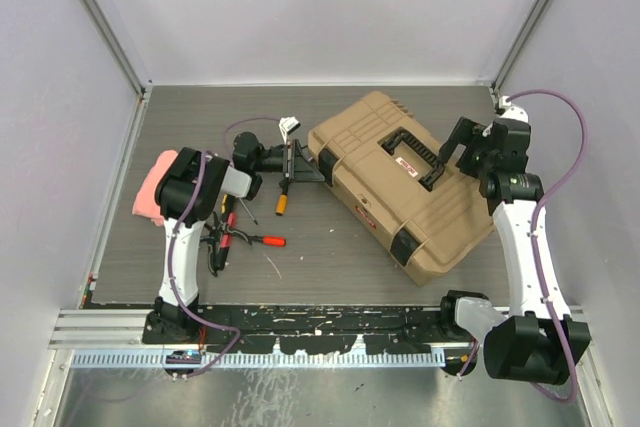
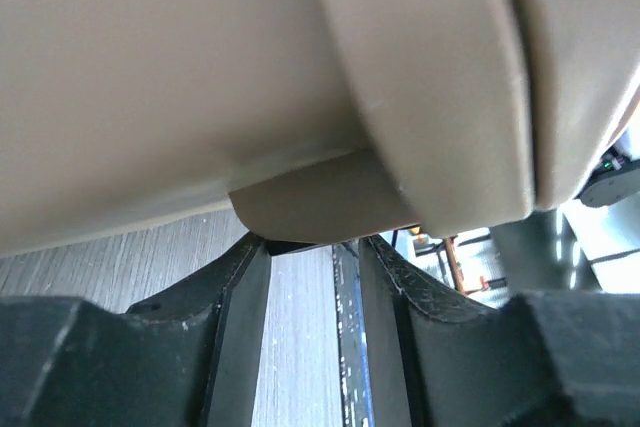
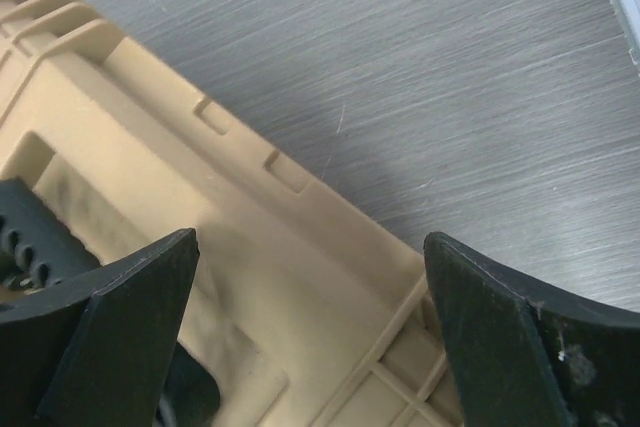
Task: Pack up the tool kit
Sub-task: Open the toolbox at the center of the board.
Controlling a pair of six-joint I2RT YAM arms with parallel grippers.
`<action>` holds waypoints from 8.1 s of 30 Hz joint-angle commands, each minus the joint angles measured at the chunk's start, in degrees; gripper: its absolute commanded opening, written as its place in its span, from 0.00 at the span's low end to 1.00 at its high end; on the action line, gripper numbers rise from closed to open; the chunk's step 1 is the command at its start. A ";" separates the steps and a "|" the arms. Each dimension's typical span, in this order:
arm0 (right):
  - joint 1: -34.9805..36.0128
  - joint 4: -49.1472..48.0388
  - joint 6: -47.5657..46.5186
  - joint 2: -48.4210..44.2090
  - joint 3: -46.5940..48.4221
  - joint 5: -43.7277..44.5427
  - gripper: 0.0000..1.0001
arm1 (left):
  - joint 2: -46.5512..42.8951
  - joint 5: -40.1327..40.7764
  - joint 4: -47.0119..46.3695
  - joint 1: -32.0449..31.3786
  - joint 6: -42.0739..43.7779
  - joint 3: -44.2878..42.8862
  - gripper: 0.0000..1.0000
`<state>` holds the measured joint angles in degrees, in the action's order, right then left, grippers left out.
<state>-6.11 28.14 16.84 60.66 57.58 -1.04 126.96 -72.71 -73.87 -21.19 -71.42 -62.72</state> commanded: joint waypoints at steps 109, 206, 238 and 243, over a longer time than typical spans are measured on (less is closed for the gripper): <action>32.78 7.80 -2.95 18.96 10.27 -4.43 0.82 | -16.42 4.60 -8.14 4.26 -9.63 6.06 0.64; 32.63 17.03 -5.89 -8.83 0.59 -7.43 1.00 | -14.64 59.23 -8.13 -46.08 25.66 21.00 0.99; 32.69 19.31 -2.33 -7.64 -4.60 -6.82 0.98 | -21.42 55.24 -8.11 -45.08 21.50 20.62 0.46; 32.67 18.92 -2.03 -7.42 -5.82 -6.50 0.98 | -22.37 55.07 -8.14 -44.90 21.18 20.62 0.45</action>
<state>26.46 36.23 12.27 51.07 56.07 -8.12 110.48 -15.38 -70.96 -66.24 -46.44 -40.36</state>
